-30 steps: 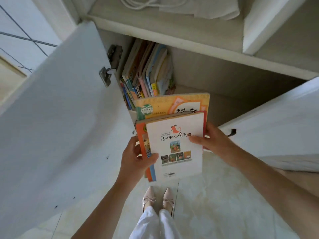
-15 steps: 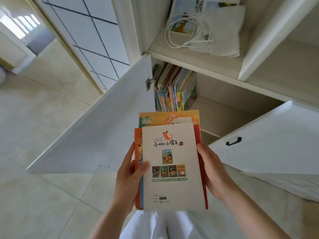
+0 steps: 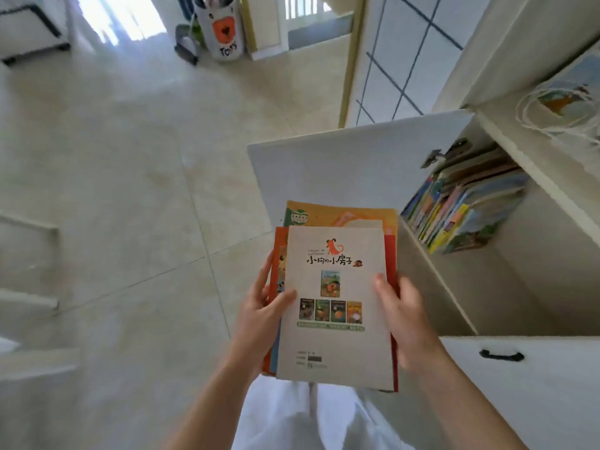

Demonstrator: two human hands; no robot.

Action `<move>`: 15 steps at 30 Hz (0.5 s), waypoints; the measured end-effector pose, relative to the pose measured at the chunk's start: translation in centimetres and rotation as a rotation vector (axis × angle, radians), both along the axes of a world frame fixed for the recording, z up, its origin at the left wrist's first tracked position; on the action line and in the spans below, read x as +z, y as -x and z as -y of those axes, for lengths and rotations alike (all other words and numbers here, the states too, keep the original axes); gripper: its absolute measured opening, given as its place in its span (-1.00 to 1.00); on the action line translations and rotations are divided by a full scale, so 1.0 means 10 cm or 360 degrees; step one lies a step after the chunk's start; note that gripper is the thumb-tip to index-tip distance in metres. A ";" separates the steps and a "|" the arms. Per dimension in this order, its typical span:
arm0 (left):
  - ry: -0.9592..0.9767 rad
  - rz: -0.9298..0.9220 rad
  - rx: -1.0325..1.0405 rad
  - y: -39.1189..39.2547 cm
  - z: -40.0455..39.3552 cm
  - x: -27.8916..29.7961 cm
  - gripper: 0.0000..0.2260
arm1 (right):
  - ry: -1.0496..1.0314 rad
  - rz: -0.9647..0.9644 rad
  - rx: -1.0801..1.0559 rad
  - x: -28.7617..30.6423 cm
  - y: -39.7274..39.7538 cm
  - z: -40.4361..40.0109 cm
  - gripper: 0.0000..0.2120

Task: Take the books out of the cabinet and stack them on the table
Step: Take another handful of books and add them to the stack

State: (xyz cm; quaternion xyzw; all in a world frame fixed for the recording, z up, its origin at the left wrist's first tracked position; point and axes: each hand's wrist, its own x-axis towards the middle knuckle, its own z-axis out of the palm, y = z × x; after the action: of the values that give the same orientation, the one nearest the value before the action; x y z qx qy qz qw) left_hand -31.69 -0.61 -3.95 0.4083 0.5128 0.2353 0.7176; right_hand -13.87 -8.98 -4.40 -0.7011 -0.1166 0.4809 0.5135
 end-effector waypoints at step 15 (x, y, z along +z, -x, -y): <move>-0.0187 -0.0343 0.1125 1.94 0.85 0.09 -0.42 | -0.0256 0.0483 0.1468 0.09 1.87 -0.51 -0.41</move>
State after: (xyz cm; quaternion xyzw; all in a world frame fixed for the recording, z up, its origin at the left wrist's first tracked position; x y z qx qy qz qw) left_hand -51.12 -9.08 -3.03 0.2688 0.6804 0.4532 0.5094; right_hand -32.54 -3.93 -3.53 -0.5966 -0.5251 0.5401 0.2769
